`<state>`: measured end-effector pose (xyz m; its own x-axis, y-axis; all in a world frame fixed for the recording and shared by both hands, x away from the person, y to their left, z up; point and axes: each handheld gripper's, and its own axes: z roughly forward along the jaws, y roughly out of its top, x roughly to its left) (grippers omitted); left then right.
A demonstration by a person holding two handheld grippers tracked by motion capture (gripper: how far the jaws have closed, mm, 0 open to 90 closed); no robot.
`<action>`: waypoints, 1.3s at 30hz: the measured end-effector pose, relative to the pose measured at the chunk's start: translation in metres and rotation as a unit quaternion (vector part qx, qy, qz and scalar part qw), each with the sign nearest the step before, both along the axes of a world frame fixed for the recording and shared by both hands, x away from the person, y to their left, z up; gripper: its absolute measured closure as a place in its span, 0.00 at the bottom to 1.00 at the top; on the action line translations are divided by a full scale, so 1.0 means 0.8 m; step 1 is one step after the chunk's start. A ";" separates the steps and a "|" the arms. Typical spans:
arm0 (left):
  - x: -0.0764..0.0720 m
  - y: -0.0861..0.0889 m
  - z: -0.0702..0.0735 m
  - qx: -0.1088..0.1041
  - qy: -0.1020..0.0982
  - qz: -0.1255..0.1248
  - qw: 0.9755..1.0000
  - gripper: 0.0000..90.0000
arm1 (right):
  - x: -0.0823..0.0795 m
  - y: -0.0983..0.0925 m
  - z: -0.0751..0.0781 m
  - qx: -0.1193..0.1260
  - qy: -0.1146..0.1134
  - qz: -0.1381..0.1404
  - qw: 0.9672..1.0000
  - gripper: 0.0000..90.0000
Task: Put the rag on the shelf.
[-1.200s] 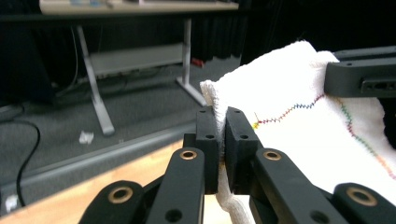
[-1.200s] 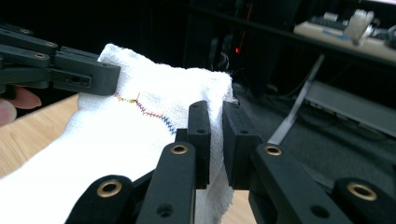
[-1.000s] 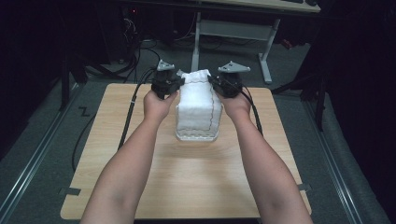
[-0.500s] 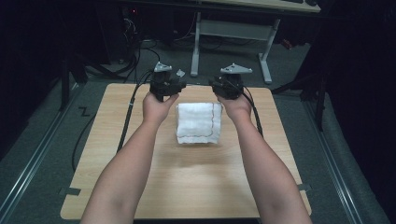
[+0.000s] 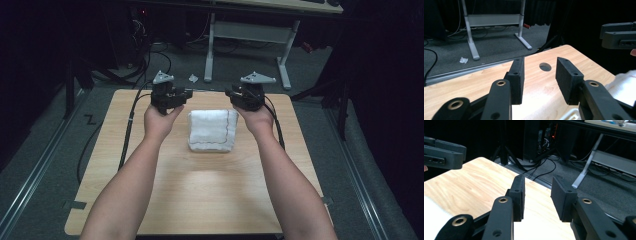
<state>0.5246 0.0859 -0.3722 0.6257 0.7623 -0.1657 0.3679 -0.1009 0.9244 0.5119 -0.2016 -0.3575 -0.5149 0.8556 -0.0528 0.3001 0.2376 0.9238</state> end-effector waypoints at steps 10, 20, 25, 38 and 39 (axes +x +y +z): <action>-0.057 0.030 -0.011 0.011 -0.026 0.000 1.000 0.63 | -0.056 -0.018 -0.008 0.006 -0.020 -0.004 1.000 0.66; -0.127 0.062 -0.019 0.011 -0.052 -0.015 0.998 0.61 | -0.113 -0.032 -0.027 -0.016 -0.028 0.003 0.999 0.61; -0.161 0.073 -0.038 0.024 -0.053 -0.023 0.998 0.60 | -0.144 -0.035 -0.043 -0.022 -0.023 0.010 0.999 0.59; -0.231 0.068 -0.155 0.098 0.029 -0.062 0.993 0.56 | -0.218 -0.030 -0.133 -0.039 0.050 0.022 0.998 0.53; -0.235 0.068 -0.166 0.104 0.032 -0.062 0.992 0.56 | -0.223 -0.030 -0.144 -0.045 0.059 0.020 0.997 0.52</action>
